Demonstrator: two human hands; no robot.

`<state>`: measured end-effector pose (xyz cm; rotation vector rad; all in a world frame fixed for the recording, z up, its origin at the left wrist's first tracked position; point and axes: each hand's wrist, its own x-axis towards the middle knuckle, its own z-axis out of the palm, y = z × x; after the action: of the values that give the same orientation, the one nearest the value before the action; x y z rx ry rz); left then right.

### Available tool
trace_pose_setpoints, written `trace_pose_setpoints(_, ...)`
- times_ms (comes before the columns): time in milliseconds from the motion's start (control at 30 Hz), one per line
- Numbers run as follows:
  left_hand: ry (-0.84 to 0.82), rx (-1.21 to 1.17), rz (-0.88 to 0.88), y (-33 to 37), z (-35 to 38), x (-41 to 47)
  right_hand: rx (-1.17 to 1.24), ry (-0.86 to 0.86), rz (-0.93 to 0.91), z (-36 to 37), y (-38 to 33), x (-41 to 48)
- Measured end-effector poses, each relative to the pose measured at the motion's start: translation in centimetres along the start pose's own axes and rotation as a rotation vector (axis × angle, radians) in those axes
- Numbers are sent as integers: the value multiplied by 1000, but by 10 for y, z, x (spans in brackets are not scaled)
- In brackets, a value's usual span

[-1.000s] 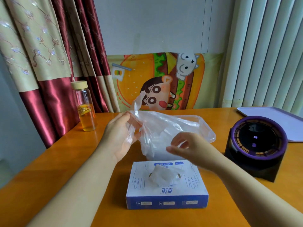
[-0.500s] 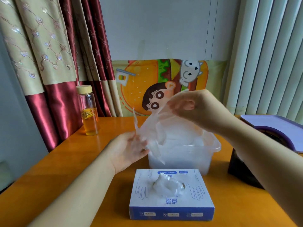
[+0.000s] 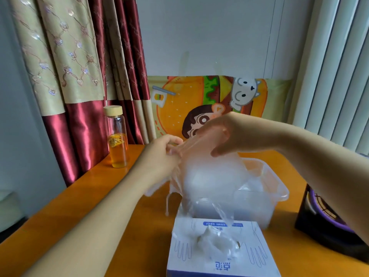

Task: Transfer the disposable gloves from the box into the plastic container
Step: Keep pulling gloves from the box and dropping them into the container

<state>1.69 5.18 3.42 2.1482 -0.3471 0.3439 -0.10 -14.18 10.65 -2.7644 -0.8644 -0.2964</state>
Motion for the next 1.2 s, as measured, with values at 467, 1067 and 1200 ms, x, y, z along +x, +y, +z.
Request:
trace_pose_setpoints(467,116,471,534,11,43,74,-52,-265,490,43,111,-13)
trace_pose_setpoints(1067,-980,980,100,1,131,78,-240,-521,371,89,108,-7)
trace_pose_setpoints(1200,-1040,1002,77,-6,142,80,-185,-661,459,106,125,-11)
